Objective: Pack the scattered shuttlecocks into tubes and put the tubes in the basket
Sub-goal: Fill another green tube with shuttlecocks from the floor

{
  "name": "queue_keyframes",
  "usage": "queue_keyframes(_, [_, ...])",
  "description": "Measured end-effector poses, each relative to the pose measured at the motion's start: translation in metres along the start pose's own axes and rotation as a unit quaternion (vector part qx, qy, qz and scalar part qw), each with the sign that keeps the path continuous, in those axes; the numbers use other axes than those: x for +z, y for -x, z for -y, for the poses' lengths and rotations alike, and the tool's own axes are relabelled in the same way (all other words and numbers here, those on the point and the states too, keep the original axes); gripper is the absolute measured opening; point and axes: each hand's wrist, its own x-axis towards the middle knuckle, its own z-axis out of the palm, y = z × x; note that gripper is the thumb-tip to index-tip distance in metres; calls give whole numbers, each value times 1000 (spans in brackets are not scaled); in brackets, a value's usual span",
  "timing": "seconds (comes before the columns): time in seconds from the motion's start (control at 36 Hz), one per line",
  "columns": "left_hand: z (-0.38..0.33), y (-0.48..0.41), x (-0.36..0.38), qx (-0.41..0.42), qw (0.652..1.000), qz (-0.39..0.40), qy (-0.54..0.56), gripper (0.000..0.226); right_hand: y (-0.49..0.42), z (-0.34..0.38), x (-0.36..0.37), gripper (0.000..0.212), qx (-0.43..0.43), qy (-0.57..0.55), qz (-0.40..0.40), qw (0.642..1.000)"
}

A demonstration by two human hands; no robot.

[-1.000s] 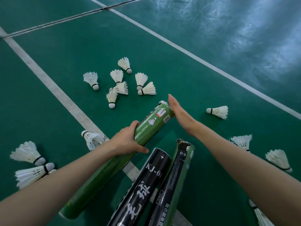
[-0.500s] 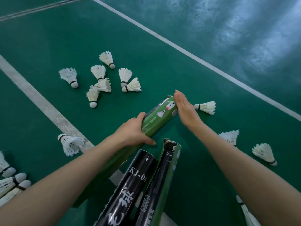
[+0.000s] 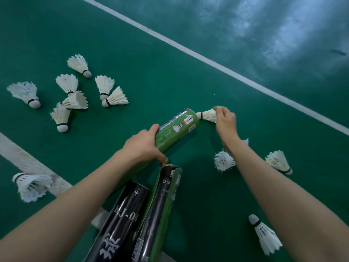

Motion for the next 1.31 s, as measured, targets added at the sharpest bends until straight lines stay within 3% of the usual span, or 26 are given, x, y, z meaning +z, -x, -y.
queue_keyframes(0.14, [14,-2,4,-34,999,-10,1,110,-12,-14,5,45,81,2,6,997])
queue_keyframes(0.25, [24,2,1,-44,999,-10,15,105,-14,-12,17,47,94,0,35,995])
queue_keyframes(0.5, [48,24,-11,-39,998,-51,19,103,6,30,21,20,-52,-52,-49,996])
queue_keyframes(0.58, [58,39,-15,-38,997,-68,21,102,26,58,31,7,-125,-54,13,991])
queue_keyframes(0.67, [69,57,-21,-33,995,-85,27,104,48,82,47,11,-194,-29,105,975])
queue_keyframes(0.81, [93,95,-32,-19,992,-107,57,108,87,116,70,14,-239,-7,210,948])
queue_keyframes(0.97, [130,145,-45,-17,989,-118,85,103,139,147,89,14,-285,42,281,915])
queue_keyframes(1.06, [148,162,-49,-23,988,-121,91,102,165,153,102,26,-267,47,318,908])
queue_keyframes(1.19, [168,179,-53,-20,982,-140,123,100,185,157,125,68,-197,-15,353,914])
queue_keyframes(1.31, [174,184,-54,-13,983,-142,117,101,200,157,141,93,-190,-10,390,901])
